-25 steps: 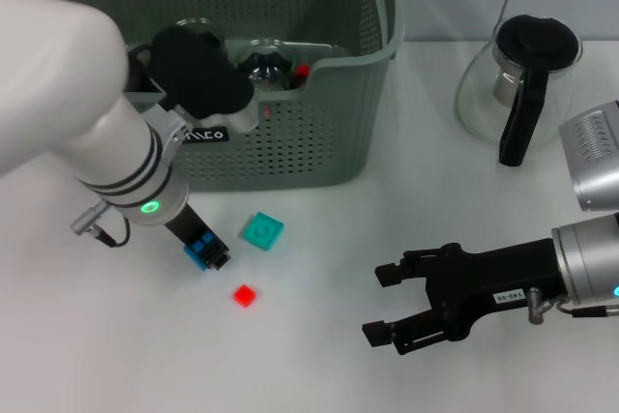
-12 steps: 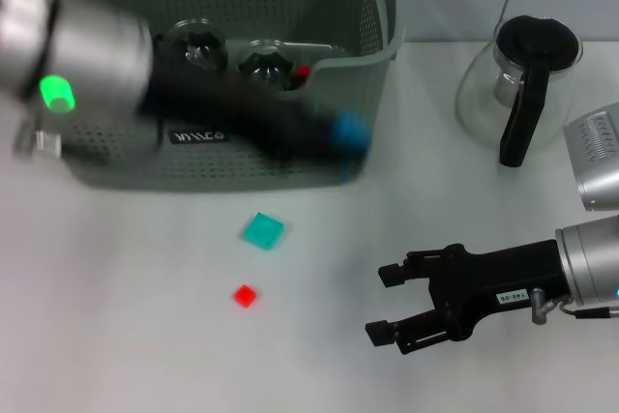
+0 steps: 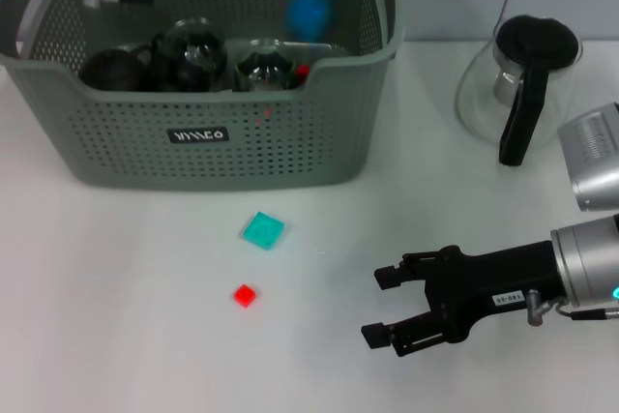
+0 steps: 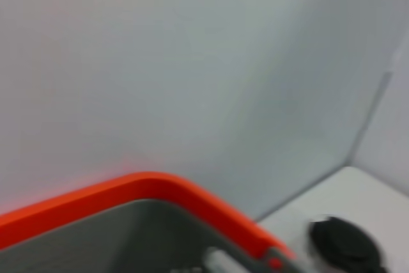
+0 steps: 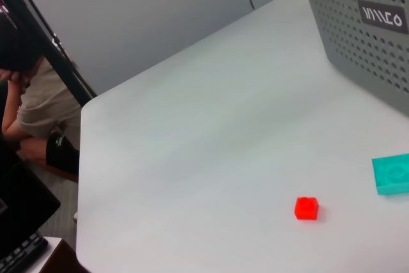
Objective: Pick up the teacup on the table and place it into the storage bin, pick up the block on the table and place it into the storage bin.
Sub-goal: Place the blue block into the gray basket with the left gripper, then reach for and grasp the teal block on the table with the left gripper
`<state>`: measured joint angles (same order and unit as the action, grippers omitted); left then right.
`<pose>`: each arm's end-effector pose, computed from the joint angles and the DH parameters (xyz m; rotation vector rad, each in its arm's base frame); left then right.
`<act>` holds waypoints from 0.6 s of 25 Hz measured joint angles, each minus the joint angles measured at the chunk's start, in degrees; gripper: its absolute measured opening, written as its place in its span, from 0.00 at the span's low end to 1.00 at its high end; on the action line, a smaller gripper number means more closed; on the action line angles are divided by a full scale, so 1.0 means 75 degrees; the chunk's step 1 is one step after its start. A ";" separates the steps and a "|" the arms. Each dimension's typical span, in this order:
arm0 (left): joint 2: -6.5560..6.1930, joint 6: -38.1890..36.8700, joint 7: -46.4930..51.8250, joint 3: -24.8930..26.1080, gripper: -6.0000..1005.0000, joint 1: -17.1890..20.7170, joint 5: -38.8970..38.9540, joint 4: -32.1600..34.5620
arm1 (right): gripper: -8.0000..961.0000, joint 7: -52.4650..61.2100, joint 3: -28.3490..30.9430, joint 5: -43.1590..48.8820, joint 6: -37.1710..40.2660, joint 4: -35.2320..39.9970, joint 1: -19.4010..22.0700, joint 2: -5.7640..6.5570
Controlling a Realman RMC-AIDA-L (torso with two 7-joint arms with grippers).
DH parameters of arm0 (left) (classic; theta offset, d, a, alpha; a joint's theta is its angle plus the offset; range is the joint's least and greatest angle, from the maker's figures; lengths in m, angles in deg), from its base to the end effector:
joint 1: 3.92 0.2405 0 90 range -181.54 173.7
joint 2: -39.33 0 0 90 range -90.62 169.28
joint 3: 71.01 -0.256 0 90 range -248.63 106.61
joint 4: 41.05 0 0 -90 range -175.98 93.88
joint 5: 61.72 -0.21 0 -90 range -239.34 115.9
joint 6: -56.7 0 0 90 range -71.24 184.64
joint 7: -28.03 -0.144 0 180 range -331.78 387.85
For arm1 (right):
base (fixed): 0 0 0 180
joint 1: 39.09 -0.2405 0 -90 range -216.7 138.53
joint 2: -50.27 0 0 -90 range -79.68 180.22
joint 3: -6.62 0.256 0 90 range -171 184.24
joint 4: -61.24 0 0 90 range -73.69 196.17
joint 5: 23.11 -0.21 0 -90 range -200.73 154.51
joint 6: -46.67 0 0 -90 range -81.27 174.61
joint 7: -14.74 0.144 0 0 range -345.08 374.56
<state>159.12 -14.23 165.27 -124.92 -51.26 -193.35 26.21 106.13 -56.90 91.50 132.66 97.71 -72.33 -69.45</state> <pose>-0.1063 0.4448 0.0545 -2.4298 -0.8610 -0.4121 0.2346 0.3119 -0.0613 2.9816 -0.7181 -0.3793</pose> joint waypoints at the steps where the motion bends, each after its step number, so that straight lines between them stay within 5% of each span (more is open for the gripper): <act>1: -0.0008 0.0180 -0.0019 -0.0004 0.55 -0.0025 -0.0095 -0.0111 | 0.98 0.0000 0.0007 0.0001 0.0005 0.0000 0.0007 0.0001; 7: 0.0139 -0.0387 -0.0076 0.0032 0.63 0.0327 0.0094 0.1047 | 0.98 -0.0018 0.0045 0.0013 -0.0001 0.0000 0.0015 0.0013; 13: 0.0533 -0.3631 -0.1522 -0.0045 0.84 0.1664 0.2724 0.3581 | 0.98 0.0004 0.0058 0.0007 -0.0018 0.0000 0.0012 0.0047; 15: 0.0581 -0.4259 -0.1884 -0.0204 0.89 0.1981 0.3177 0.3831 | 0.98 0.0004 0.0079 -0.0010 -0.0018 -0.0001 0.0016 0.0054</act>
<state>163.48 -46.17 151.13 -126.45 -36.40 -169.52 54.94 106.16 -56.30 91.43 132.52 97.71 -72.21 -69.04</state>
